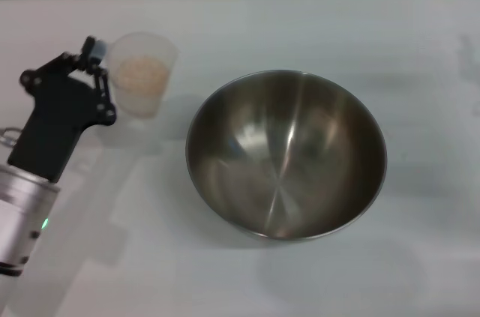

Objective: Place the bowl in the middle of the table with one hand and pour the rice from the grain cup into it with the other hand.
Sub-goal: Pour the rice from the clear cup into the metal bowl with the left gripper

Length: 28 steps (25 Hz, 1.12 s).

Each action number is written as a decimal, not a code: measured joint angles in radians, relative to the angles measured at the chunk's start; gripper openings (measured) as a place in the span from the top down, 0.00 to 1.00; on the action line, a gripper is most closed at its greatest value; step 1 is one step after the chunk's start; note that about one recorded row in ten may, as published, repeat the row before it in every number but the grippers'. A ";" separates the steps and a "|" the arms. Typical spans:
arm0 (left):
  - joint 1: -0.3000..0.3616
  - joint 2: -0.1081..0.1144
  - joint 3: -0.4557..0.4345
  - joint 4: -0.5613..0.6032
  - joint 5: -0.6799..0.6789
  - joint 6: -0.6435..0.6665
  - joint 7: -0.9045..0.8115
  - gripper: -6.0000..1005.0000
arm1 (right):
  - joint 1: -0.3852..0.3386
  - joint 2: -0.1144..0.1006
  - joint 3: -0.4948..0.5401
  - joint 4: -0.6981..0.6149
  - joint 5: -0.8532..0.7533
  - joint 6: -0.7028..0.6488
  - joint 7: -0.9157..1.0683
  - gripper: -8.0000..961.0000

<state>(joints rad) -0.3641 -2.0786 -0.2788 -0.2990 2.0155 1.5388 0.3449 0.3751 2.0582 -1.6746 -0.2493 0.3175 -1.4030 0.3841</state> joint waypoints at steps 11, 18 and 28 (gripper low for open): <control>-0.067 -0.001 0.000 -0.031 0.157 0.053 0.661 0.97 | 0.010 -0.003 0.000 -0.014 -0.005 -0.001 -0.042 0.54; -0.081 -0.001 0.000 -0.037 0.234 0.059 0.979 0.97 | 0.010 0.004 -0.008 -0.011 -0.007 -0.044 -0.091 0.54; -0.089 -0.001 0.019 -0.028 0.323 0.058 1.343 0.97 | 0.011 0.007 -0.011 -0.008 -0.016 -0.055 -0.115 0.54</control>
<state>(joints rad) -0.4535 -2.0801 -0.2600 -0.3273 2.3386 1.5971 1.6877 0.3863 2.0652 -1.6855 -0.2576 0.3010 -1.4575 0.2689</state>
